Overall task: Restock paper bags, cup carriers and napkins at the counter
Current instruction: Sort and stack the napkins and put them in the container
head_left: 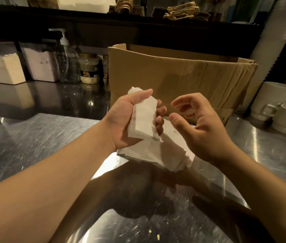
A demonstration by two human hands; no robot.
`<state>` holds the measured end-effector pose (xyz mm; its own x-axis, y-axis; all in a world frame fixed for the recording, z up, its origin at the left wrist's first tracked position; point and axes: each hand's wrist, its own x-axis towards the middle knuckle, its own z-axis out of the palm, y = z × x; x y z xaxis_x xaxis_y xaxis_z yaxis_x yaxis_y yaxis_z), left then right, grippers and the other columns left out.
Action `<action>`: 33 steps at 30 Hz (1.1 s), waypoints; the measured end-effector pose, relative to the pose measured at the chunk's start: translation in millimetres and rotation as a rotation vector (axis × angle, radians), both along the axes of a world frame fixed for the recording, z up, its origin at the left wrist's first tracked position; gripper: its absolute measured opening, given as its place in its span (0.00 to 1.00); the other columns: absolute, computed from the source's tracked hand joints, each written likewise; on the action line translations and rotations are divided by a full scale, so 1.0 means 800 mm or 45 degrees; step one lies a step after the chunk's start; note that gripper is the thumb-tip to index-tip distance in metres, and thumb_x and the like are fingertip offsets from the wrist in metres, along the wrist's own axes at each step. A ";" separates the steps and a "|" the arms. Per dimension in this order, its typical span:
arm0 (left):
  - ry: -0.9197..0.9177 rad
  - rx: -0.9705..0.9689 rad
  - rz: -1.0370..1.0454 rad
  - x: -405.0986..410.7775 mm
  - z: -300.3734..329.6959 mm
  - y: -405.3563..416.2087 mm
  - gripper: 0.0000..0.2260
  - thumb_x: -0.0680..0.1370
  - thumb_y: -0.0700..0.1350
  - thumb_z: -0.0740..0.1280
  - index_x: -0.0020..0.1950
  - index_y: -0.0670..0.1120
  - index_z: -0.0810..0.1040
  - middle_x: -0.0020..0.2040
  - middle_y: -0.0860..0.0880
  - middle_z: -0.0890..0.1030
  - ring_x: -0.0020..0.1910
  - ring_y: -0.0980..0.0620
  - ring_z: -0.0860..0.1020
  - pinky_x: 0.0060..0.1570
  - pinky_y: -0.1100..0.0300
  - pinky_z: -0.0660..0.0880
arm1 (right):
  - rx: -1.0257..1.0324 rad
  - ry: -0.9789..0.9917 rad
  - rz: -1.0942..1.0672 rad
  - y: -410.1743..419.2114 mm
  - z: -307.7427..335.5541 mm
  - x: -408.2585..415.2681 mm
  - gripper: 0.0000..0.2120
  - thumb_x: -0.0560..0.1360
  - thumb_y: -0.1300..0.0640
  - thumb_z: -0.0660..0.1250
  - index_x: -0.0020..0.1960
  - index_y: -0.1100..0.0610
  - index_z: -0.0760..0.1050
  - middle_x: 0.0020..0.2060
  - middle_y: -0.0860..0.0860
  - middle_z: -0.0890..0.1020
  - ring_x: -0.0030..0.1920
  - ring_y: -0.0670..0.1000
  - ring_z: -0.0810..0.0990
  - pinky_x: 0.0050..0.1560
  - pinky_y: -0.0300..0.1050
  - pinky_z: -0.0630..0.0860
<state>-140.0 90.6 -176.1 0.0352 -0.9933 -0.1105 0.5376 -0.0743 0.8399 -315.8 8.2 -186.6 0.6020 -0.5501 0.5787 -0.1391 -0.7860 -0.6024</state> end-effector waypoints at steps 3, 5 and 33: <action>0.160 -0.062 0.034 0.006 0.003 0.001 0.23 0.74 0.53 0.68 0.66 0.45 0.72 0.47 0.45 0.79 0.38 0.51 0.75 0.45 0.56 0.74 | -0.046 0.065 -0.027 -0.004 -0.002 -0.001 0.05 0.77 0.49 0.68 0.48 0.42 0.72 0.48 0.40 0.77 0.50 0.39 0.76 0.47 0.32 0.75; 0.219 -0.095 0.057 0.010 0.004 0.001 0.22 0.74 0.52 0.68 0.65 0.45 0.71 0.47 0.45 0.78 0.39 0.50 0.74 0.44 0.57 0.73 | -0.062 0.244 0.016 -0.003 -0.004 -0.001 0.05 0.75 0.46 0.69 0.48 0.43 0.73 0.47 0.40 0.77 0.49 0.40 0.76 0.46 0.37 0.76; 0.277 -0.114 0.114 0.014 0.005 -0.002 0.21 0.73 0.52 0.68 0.62 0.45 0.73 0.47 0.45 0.79 0.39 0.50 0.75 0.43 0.58 0.74 | -0.384 0.754 0.081 0.020 -0.027 0.039 0.14 0.79 0.42 0.67 0.64 0.40 0.81 0.63 0.39 0.79 0.63 0.44 0.69 0.66 0.49 0.69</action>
<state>-128.9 88.7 -172.4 0.1088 -0.9934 -0.0368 0.7077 0.0514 0.7046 -284.8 24.0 -207.9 0.8915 -0.3688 0.2631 -0.3265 -0.9257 -0.1911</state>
